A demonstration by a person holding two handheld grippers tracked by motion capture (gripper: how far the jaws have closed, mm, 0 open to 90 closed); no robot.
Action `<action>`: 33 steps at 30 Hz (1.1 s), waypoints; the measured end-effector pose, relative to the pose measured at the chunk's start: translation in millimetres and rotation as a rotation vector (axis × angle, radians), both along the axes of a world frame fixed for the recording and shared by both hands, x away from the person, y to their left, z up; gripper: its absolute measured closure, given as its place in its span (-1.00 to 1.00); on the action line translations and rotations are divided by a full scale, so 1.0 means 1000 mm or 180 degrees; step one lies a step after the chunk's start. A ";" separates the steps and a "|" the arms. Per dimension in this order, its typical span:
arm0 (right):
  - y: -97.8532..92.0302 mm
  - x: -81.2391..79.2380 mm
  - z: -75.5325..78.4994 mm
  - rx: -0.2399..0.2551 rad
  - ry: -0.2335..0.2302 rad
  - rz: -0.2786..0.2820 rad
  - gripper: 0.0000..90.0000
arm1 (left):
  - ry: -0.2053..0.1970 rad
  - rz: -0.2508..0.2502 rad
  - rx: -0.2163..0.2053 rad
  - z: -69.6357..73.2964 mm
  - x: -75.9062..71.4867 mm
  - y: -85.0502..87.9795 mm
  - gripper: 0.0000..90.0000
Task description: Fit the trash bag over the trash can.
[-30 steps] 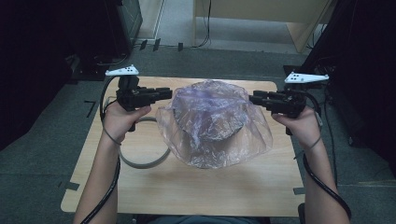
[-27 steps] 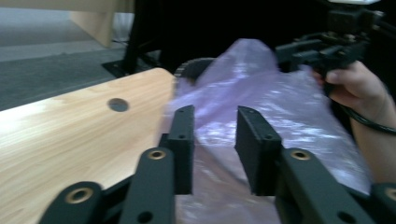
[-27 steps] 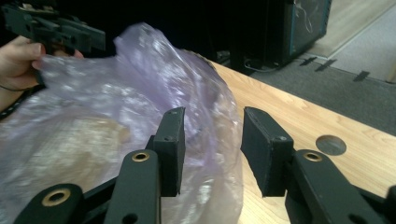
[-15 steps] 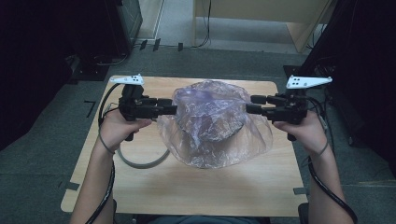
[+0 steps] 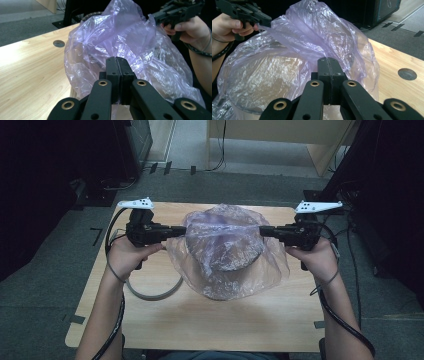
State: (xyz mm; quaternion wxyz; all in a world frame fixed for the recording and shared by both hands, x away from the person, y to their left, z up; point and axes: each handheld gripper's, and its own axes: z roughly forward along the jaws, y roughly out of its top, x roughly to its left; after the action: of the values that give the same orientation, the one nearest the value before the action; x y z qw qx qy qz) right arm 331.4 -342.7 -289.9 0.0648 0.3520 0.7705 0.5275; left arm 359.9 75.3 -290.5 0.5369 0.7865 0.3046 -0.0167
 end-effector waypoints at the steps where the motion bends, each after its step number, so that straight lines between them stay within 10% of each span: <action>1: 0.000 0.001 0.002 0.0003 -0.0017 -0.0014 1.00 | -0.0019 0.0057 -0.0019 0.002 0.002 0.001 0.99; 18: -0.006 0.043 0.006 0.0035 0.0014 -0.0251 1.00 | -0.0024 0.0165 -0.0105 0.005 0.043 -0.008 1.00; 33: 0.001 0.067 -0.020 -0.0141 0.0237 -0.0328 1.00 | 0.0188 0.0258 -0.0143 -0.021 0.071 -0.013 1.00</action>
State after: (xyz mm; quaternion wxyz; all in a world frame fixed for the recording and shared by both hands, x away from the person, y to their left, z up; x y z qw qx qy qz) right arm 398.0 -341.8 -310.2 0.0710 0.4090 0.7647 0.4928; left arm 431.3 62.3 -311.2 0.5454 0.7605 0.3515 -0.0250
